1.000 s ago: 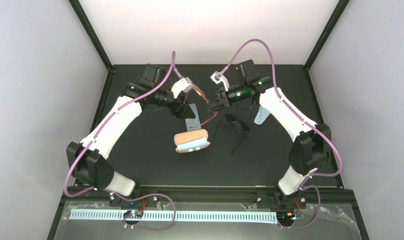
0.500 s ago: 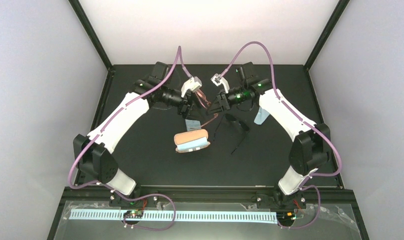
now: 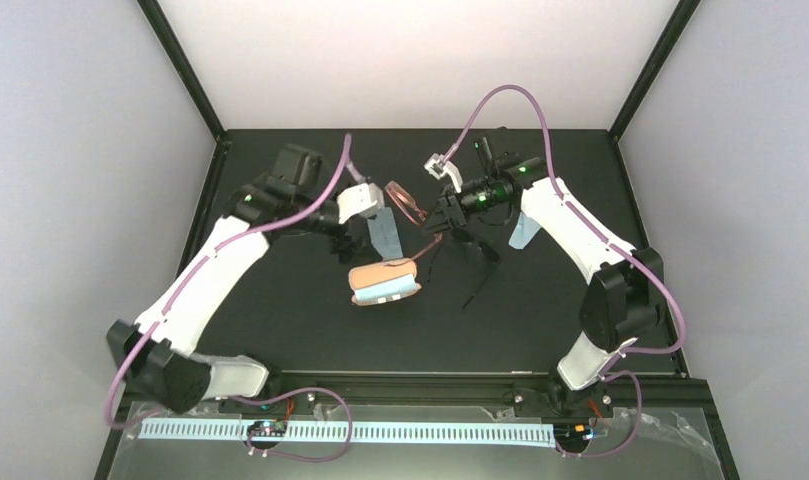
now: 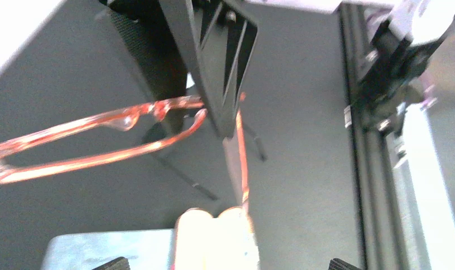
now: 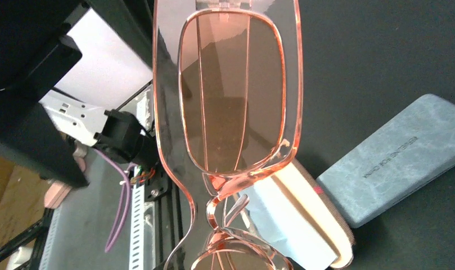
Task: Organize the sunglasses
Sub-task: Fold the sunglasses.
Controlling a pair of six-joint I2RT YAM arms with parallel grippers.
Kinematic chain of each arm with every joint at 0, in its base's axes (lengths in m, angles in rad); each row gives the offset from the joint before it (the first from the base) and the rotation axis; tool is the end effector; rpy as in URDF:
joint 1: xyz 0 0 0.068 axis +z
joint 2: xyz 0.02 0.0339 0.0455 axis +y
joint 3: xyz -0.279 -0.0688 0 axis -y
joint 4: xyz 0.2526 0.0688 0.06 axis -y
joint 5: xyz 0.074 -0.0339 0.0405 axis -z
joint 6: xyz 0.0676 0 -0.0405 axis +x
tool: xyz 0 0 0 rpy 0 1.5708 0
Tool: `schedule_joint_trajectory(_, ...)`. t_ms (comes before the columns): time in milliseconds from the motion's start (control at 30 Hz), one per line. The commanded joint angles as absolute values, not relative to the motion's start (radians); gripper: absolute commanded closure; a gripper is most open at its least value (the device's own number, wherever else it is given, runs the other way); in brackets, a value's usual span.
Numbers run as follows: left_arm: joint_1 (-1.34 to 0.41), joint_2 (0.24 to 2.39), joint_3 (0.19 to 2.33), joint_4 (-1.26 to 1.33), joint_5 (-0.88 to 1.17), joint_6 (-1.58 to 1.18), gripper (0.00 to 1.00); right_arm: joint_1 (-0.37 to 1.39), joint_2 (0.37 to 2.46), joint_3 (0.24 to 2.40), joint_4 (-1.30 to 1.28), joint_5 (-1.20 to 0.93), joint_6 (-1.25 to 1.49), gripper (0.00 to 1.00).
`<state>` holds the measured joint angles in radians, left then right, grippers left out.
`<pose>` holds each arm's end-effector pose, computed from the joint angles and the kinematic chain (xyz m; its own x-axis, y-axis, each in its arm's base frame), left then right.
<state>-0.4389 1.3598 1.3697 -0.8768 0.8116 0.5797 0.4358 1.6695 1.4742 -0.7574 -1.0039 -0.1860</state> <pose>0.2431 -0.1683 0.3569 -0.1843 0.5031 -0.8444 0.9783 0.1769 -0.1081 0.3121 0.2082 0.3111 -0.6022 -0.3900 -0.6966 -0.7949 0.2120 0.5685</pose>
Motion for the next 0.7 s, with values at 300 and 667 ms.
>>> schedule_joint_trajectory(300, -0.446, 1.144, 1.216, -0.646, 0.478, 1.084, 0.01, 0.500, 1.715, 1.487, -1.049, -1.113, -0.479, 0.78)
schedule_joint_trajectory(667, -0.565, 1.210, 1.263, -0.779, 0.565, 1.216, 0.05, 0.541, 1.797, 1.560, -1.297, -1.159, -0.690, 0.80)
